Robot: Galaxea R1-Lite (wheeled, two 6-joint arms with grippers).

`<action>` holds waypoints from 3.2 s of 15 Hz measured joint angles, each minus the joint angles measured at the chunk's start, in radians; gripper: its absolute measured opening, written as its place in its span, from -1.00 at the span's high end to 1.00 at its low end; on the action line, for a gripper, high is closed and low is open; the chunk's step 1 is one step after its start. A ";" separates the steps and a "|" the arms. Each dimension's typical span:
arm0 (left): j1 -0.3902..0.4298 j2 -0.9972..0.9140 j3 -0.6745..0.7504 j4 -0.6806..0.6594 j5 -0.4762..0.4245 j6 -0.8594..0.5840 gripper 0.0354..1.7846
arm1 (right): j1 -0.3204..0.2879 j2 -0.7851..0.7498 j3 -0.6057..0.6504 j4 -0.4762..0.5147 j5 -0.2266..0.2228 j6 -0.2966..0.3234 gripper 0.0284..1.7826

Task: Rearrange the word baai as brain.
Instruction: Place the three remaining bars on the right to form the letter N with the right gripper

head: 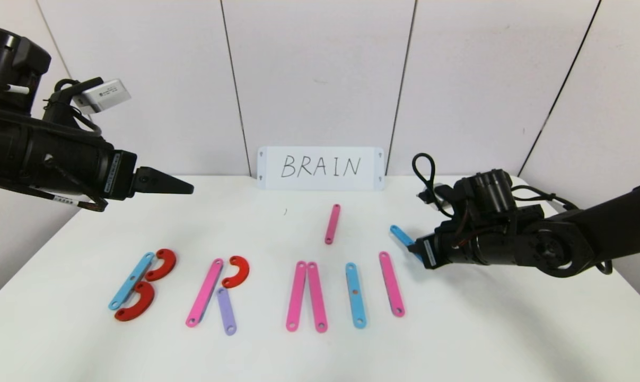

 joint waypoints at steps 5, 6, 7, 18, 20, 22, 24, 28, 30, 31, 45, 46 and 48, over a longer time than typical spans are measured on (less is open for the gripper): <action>0.000 0.000 0.000 0.000 0.000 0.000 -0.95 | 0.010 -0.046 0.103 -0.001 0.034 -0.001 0.73; 0.000 0.000 0.000 0.000 0.000 0.000 -0.95 | 0.011 -0.049 0.115 -0.001 0.034 -0.001 0.73; 0.000 0.001 0.000 0.000 0.000 0.001 -0.95 | 0.013 -0.051 0.123 -0.001 0.034 -0.001 0.73; 0.000 0.003 0.001 0.000 0.000 0.002 -0.95 | 0.046 -0.056 0.140 -0.001 0.032 0.002 0.73; 0.000 0.003 0.001 0.000 0.000 0.002 -0.95 | 0.046 -0.054 0.140 -0.001 0.029 0.002 0.73; 0.000 0.003 0.001 0.000 0.000 0.002 -0.95 | 0.046 -0.054 0.140 -0.001 0.028 0.003 0.73; 0.000 0.003 0.001 0.000 0.000 0.002 -0.95 | 0.046 -0.053 0.140 -0.001 0.028 0.005 0.73; 0.000 0.003 0.001 0.000 0.000 0.001 -0.95 | 0.047 -0.052 0.146 -0.001 0.029 0.008 0.70; 0.000 0.003 0.001 0.000 0.000 0.001 -0.95 | 0.047 -0.052 0.147 -0.001 0.029 0.008 0.59; 0.000 0.003 0.001 0.000 0.000 0.001 -0.95 | 0.046 -0.052 0.147 -0.001 0.029 0.009 0.48; 0.000 0.003 0.001 0.000 0.000 0.002 -0.95 | 0.050 -0.074 0.080 0.002 0.020 0.050 -0.95; 0.000 0.003 0.001 0.000 0.000 0.002 -0.95 | 0.065 -0.070 0.052 0.004 0.012 0.069 -0.95; 0.000 0.003 0.001 0.000 0.000 0.002 -0.95 | 0.103 -0.050 -0.021 0.007 -0.033 0.098 -0.95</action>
